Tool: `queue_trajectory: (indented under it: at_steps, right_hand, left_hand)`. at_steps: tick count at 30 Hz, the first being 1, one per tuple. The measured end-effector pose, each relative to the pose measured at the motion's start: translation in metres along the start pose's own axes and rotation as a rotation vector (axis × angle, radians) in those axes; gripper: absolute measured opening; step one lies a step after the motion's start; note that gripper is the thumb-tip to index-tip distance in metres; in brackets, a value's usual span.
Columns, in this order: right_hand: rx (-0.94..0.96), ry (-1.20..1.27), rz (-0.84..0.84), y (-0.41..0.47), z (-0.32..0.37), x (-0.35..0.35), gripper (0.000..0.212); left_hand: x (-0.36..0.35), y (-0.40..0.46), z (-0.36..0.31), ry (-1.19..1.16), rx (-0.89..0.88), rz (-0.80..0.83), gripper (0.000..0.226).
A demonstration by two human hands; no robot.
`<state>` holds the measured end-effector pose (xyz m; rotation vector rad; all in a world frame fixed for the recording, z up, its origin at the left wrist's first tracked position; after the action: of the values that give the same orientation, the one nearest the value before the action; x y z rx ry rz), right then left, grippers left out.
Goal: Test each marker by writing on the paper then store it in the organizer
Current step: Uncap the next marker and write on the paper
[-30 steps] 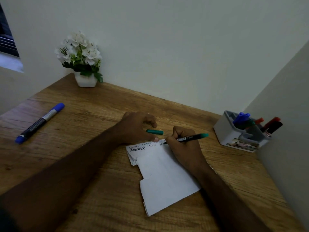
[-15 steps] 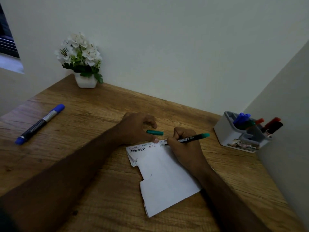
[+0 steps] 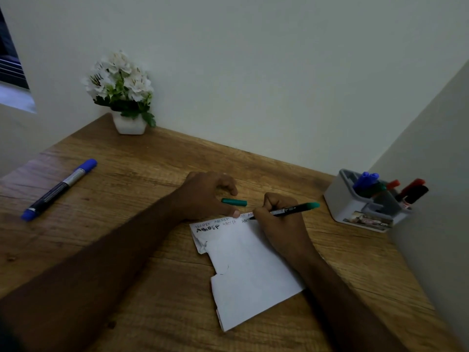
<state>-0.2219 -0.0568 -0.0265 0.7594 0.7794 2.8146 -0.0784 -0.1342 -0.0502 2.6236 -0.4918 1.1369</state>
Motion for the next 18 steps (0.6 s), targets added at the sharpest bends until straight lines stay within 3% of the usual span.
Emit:
queue_trajectory:
  at_steps: [3,7,18]
  right_hand:
    - [-0.028,0.032,-0.076,0.001,-0.005,0.014,0.027]
    - [0.009,-0.023,0.010,0.000,-0.004,0.006,0.025]
    - [0.002,-0.036,0.032,0.001,-0.008,0.002,0.029]
  left_hand:
    - [-0.001,0.001,0.000,0.004,-0.003,0.000,0.069]
    - [-0.001,0.001,0.001,-0.016,-0.011,0.003,0.075]
    - [-0.002,0.003,0.001,0.010,-0.016,0.002,0.076]
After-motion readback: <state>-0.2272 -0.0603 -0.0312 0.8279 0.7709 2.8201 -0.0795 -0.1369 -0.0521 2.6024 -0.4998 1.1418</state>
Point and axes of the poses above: each hand's wrist, its own y-axis towards the middle knuckle, its own x-axis out of the back of the hand, z = x × y, the point moved 10 cm from there along y, towards the middle knuckle, and after that the axes turned 12 degrees about x, right-handed, at the moved point
